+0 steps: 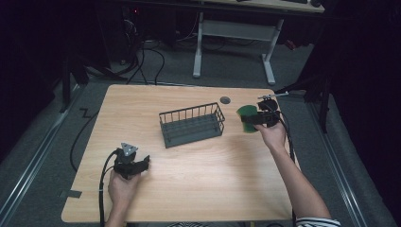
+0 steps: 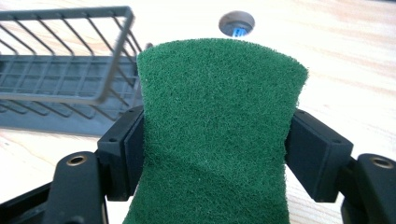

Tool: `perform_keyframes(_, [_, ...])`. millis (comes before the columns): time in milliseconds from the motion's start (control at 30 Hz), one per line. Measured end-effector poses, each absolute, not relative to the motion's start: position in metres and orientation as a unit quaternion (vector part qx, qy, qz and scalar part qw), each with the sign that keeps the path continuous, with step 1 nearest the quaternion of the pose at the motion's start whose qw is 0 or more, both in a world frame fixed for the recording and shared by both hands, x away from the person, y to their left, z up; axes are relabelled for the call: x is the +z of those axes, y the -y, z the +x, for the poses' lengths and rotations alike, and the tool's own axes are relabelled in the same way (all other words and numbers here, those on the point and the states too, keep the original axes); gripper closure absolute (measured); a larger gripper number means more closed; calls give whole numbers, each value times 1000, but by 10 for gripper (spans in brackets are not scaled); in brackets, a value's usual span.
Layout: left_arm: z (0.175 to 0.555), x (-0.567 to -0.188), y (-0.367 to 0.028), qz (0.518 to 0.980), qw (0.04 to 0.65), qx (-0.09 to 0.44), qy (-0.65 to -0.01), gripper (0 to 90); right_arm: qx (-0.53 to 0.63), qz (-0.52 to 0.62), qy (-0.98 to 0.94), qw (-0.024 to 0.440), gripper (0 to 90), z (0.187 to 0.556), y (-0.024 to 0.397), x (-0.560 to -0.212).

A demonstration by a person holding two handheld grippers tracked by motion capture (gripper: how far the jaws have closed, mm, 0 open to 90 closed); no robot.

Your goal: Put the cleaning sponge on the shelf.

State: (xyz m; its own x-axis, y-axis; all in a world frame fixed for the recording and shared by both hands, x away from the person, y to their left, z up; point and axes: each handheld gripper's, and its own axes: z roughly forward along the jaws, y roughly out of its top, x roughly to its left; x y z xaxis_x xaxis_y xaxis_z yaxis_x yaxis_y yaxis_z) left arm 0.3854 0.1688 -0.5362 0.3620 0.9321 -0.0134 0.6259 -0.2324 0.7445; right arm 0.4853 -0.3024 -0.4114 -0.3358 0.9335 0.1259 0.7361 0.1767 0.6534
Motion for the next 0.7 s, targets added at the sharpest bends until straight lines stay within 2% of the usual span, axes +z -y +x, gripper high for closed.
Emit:
perform_keyframes(200, [385,-536,-169,752,340,225,-518,325,333,530,-761,168,283,482,288,-399])
perform_keyframes(700, [385,-536,-169,752,340,226,-518,325,344,495,-782,157,284,494,245,-380])
